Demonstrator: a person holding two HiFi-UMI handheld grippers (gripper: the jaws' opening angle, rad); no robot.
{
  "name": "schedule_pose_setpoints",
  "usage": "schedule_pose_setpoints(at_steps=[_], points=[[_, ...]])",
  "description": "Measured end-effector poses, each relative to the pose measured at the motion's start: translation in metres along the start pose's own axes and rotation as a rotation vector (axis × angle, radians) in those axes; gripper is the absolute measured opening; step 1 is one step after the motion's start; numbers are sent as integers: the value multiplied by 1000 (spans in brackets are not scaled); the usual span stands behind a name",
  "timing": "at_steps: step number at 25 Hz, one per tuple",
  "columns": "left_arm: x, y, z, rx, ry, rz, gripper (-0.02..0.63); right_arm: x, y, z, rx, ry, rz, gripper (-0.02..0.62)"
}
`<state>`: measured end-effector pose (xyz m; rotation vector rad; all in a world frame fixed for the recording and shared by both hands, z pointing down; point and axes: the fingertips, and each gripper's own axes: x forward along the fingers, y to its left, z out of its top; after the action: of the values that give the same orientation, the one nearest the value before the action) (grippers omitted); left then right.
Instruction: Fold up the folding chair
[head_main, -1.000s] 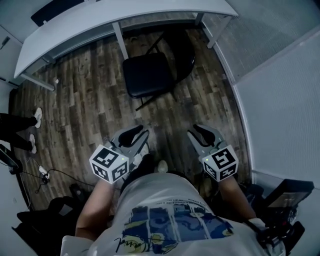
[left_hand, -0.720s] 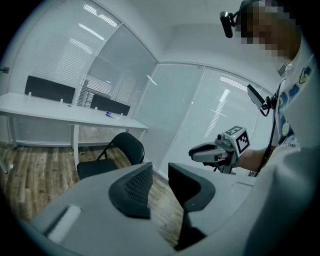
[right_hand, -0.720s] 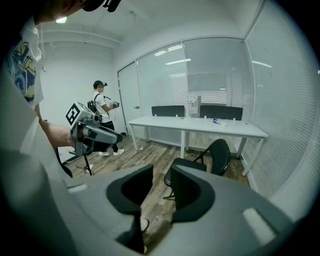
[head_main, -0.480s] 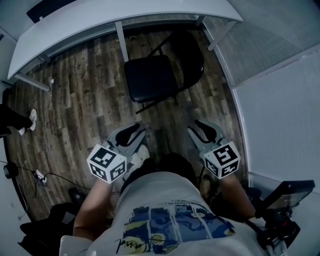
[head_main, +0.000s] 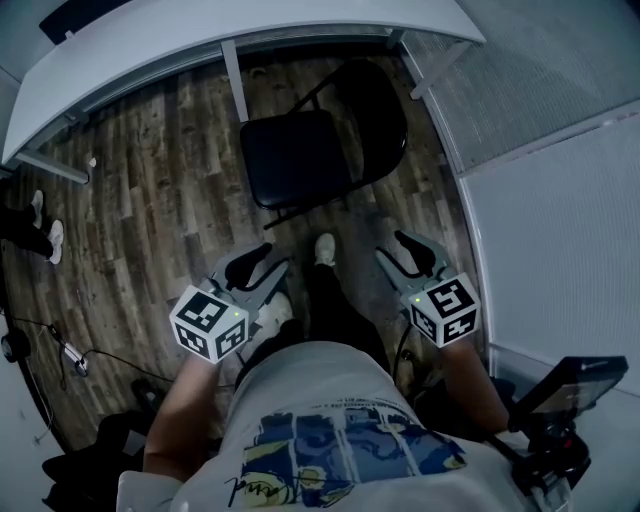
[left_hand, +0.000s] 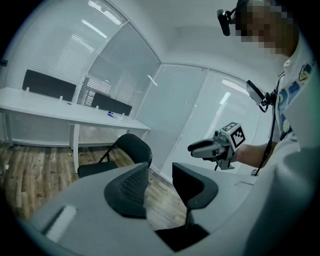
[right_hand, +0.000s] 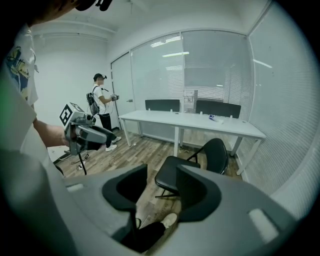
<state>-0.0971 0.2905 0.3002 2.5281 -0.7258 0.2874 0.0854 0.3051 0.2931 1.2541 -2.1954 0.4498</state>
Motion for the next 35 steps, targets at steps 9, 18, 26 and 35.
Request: schedule_pose_setpoints(at_steps=[9, 18, 26, 35], points=[[53, 49, 19, -42, 29, 69, 175, 59, -84, 14, 10, 33, 3, 169], [105, 98, 2, -96, 73, 108, 193, 101, -152, 4, 25, 101, -29, 169], [147, 159, -38, -210, 129, 152, 208, 140, -210, -23, 85, 184, -58, 170], [176, 220, -84, -296, 182, 211, 229, 187, -279, -59, 162, 278, -122, 187]])
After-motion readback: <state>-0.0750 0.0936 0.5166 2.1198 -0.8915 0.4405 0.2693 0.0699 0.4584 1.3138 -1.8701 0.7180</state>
